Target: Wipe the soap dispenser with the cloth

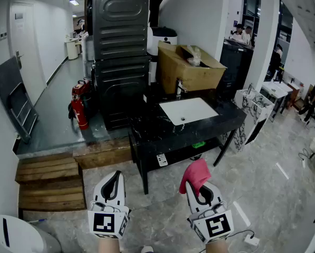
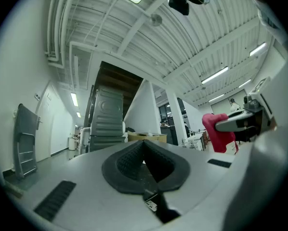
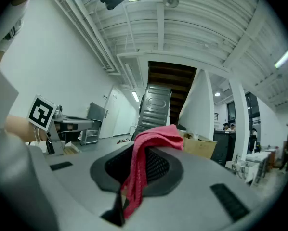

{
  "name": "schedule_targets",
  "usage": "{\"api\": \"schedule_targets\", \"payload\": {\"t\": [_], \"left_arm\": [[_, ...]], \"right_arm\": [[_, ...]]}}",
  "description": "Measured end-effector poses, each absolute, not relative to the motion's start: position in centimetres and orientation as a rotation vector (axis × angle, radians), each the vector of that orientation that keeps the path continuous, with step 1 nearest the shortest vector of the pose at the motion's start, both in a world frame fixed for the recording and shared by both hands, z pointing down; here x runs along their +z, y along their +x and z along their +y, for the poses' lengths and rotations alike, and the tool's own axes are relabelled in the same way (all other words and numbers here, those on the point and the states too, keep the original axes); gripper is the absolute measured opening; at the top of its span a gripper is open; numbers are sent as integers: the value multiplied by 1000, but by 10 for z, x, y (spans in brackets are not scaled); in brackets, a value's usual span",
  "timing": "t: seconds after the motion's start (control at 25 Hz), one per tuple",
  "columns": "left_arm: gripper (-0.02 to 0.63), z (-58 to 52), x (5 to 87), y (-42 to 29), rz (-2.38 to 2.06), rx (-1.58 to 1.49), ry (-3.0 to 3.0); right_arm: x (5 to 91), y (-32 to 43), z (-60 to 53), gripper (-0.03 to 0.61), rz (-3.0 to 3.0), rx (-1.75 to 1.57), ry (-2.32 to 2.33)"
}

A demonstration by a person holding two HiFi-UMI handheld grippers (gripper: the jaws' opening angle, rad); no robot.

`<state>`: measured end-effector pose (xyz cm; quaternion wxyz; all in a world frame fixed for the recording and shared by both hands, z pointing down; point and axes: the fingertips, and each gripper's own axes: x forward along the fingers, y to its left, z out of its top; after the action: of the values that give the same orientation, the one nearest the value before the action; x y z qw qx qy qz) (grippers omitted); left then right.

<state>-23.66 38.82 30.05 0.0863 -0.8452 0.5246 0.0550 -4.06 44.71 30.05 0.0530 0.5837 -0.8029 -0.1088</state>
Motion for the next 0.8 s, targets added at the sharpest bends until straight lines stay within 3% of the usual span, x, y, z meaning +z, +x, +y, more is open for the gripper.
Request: {"api": "schedule_targets", "payload": {"t": [0.8], "left_arm": [[12,317,282,-265,1519,259,-2523]], "right_arm": [[274,-69,373,48,-2420,-425,1808]]}}
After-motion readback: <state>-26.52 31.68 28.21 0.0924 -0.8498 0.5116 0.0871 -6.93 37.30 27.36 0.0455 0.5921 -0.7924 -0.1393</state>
